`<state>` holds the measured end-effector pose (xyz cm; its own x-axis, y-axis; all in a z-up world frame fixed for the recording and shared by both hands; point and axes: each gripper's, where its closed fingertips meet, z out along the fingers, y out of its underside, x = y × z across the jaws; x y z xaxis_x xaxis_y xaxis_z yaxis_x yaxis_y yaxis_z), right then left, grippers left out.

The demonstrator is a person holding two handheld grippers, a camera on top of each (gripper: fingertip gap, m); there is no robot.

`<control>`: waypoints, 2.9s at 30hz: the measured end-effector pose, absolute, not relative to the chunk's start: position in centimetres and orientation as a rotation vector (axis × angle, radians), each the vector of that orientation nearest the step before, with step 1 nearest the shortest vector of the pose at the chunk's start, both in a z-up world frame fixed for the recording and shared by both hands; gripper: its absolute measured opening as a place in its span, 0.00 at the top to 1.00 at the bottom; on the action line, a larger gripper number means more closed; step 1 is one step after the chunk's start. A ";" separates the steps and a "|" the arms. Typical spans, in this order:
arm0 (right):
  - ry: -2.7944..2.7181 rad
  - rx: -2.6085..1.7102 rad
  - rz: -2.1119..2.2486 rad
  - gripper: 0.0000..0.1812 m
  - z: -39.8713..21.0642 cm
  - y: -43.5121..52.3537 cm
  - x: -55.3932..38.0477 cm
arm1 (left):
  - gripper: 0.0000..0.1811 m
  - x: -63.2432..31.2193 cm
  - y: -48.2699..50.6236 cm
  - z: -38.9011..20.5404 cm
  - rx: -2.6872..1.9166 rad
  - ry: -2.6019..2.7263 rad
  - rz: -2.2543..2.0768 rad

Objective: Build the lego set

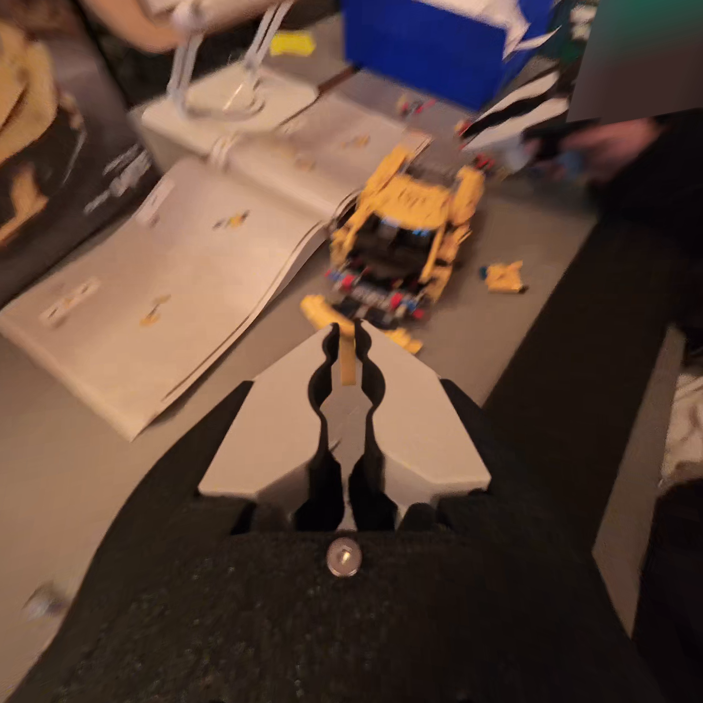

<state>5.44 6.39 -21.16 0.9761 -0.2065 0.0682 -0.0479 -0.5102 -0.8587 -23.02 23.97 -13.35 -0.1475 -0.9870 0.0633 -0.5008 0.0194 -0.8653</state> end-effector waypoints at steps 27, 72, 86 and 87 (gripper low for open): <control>0.552 -2.155 -0.232 0.88 -20.6 -3.2 14.2 | 0.86 -14.0 5.9 -22.7 -1.475 2.146 -1.201; -0.187 -2.442 0.206 0.98 -24.4 3.7 -6.5 | 0.89 -14.5 20.3 -15.1 -1.476 1.485 -1.325; -0.148 -2.354 0.167 0.96 -25.1 5.7 -7.3 | 0.88 -14.4 18.4 -14.6 -1.415 1.452 -1.405; -0.138 -2.339 0.162 0.95 -24.9 5.7 -7.2 | 0.89 -14.4 18.2 -14.5 -1.403 1.452 -1.404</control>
<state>-7.16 5.75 -24.91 0.9860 0.1488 -0.0748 0.0507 -0.6961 -0.7162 -14.43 18.25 -14.54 -0.1977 -0.9582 0.2066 -0.2382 -0.1574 -0.9584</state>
